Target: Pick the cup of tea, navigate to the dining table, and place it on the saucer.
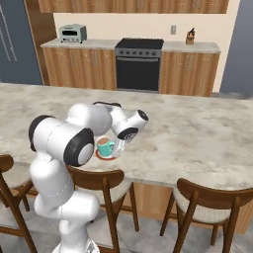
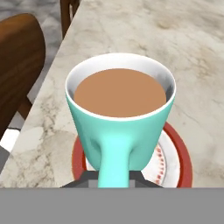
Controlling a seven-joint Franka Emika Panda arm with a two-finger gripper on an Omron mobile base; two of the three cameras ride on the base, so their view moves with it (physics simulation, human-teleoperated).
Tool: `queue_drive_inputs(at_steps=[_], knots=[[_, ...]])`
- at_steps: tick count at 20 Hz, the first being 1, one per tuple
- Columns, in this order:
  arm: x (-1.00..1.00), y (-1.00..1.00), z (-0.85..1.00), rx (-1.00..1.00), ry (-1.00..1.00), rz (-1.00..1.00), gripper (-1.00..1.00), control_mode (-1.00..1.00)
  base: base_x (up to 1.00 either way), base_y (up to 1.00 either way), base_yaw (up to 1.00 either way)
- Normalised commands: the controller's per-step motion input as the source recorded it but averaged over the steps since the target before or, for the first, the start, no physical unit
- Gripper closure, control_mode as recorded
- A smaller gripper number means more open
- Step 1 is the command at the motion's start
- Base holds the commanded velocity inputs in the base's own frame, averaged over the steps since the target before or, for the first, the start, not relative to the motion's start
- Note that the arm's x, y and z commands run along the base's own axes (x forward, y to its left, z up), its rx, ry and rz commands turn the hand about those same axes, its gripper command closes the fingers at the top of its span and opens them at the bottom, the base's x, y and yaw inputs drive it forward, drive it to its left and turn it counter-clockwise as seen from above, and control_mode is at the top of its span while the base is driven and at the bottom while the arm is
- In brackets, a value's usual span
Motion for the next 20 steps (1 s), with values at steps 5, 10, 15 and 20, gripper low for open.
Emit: queue_drive_inputs(at_steps=[5,10,15,20], knots=[[0.12,0.00,-0.12,-0.03,0.00,0.00,1.00,-1.00,0.00,0.00,0.00],[0.03,0.00,-0.11,-0.02,0.00,0.00,1.00,-1.00,0.00,0.00,0.00],[0.05,0.03,-0.10,0.00,0.00,0.00,1.00,-1.00,0.00,0.00,0.00],[0.23,0.10,-0.08,0.00,0.00,0.00,1.00,-1.00,0.00,0.00,0.00]])
